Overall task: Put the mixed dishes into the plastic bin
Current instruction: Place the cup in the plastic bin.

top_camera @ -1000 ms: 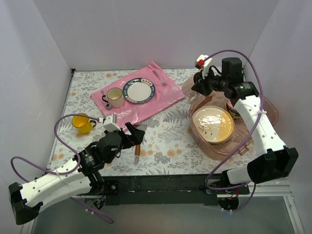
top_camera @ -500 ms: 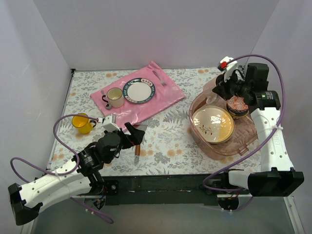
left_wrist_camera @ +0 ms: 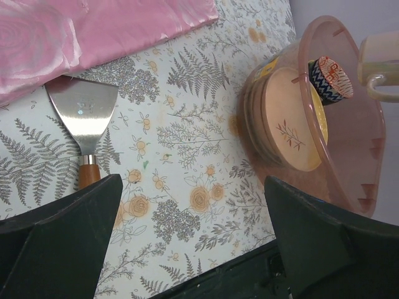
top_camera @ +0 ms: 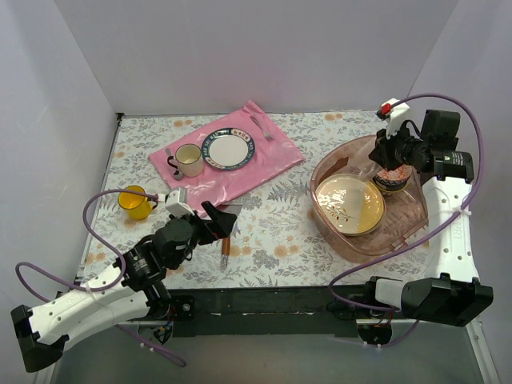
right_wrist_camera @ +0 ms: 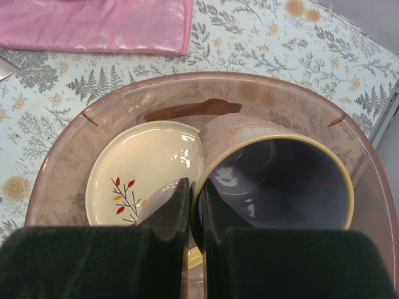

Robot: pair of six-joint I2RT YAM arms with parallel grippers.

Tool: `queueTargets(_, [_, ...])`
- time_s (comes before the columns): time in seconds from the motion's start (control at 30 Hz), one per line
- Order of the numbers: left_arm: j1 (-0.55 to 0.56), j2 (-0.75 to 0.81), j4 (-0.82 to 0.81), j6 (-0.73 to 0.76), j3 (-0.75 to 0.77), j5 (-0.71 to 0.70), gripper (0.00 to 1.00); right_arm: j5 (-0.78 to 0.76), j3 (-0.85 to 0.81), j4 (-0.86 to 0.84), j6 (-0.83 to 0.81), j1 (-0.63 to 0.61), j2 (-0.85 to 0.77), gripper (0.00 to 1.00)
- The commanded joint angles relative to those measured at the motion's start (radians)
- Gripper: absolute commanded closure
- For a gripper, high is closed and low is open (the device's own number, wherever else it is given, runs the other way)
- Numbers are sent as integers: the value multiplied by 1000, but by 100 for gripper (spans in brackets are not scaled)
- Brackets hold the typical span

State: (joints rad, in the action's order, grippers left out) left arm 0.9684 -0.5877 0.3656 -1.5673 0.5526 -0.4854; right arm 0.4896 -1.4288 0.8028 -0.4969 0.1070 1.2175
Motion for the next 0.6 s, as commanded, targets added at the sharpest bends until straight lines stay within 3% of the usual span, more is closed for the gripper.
queueTargets(0.0, [-7,23,-2,3,-5,2,2,-3,-76,-36,-63,33,-1,99])
queueTargets(0.57, [-5,80,16,-5,-34,-2,2,-69,-124,144,-176,94,40,99])
